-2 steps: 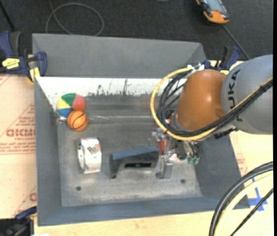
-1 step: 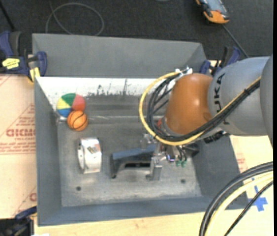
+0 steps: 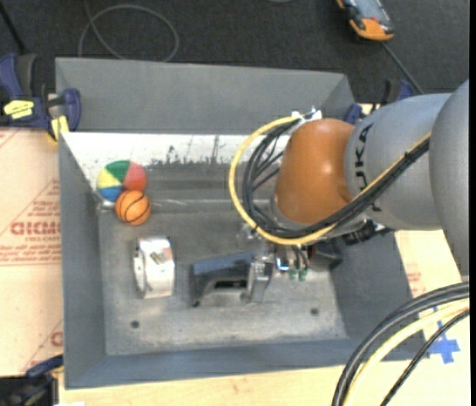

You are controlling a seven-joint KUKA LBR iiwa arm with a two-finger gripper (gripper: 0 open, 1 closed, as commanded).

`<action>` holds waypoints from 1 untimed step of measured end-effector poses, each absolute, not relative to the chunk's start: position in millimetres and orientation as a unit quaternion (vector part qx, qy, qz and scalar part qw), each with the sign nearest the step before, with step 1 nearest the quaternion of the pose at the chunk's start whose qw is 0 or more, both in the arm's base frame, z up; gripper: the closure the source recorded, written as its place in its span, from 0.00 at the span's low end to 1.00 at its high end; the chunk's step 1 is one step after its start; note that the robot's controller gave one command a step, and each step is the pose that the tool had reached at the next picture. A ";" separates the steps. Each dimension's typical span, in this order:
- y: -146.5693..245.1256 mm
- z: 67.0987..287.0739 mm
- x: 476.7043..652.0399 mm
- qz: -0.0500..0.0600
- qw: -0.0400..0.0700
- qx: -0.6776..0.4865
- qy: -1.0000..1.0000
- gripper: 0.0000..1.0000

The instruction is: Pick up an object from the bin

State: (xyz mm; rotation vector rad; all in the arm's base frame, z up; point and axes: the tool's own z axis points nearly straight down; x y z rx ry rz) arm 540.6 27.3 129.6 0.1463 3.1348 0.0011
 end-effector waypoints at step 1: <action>41.8 73.8 536.3 0.000 0.003 0.033 0.999 0.00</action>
Offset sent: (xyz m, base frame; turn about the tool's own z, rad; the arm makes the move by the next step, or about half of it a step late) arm -0.0102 0.0141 -0.0596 0.0566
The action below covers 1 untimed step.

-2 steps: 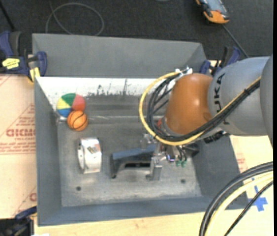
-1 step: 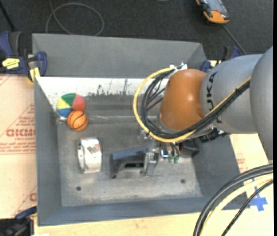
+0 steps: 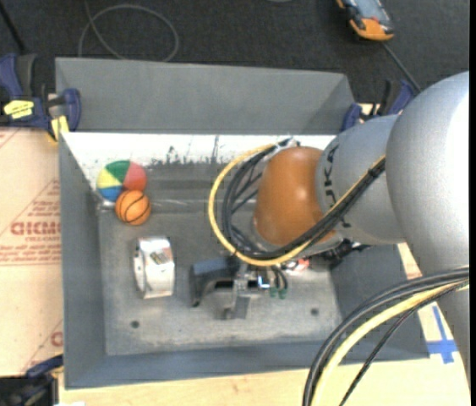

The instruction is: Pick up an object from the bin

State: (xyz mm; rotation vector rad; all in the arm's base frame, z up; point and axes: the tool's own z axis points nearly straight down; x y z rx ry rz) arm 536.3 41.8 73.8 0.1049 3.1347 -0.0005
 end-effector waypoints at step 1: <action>45.3 56.1 539.8 0.001 0.008 0.042 0.999 1.00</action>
Offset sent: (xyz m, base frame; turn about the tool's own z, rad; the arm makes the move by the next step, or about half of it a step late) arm 0.0000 0.0000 0.0000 0.0000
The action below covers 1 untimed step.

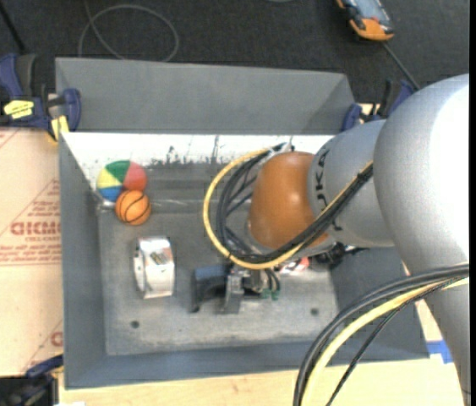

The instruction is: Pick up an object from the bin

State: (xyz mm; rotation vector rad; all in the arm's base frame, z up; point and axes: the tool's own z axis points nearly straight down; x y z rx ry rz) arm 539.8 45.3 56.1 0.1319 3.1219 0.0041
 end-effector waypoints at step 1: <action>45.3 57.3 539.7 0.001 0.009 0.044 0.999 1.00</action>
Offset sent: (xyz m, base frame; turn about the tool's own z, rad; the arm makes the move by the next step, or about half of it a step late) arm 0.0000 0.0000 0.0510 0.0000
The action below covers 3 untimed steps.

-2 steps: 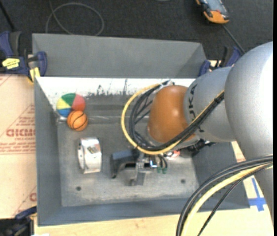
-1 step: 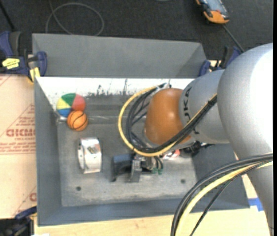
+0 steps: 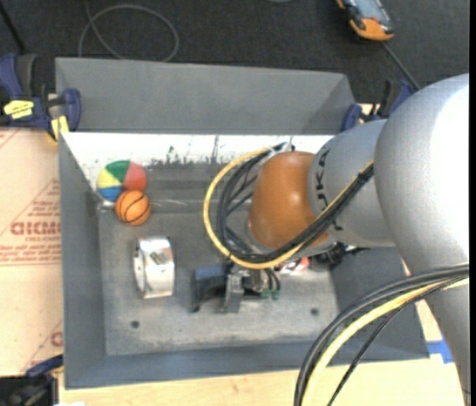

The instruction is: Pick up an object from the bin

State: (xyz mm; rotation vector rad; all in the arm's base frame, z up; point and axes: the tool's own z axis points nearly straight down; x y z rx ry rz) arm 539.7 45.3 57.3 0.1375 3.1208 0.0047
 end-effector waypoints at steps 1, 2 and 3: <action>45.2 61.7 539.4 0.002 0.008 0.045 0.999 1.00; 45.1 75.3 537.9 0.001 0.005 0.044 0.999 1.00; 44.5 83.9 537.1 0.000 0.002 0.043 0.999 1.00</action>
Offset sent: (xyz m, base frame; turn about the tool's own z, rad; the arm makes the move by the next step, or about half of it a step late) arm -0.0001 0.0001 0.0127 0.0000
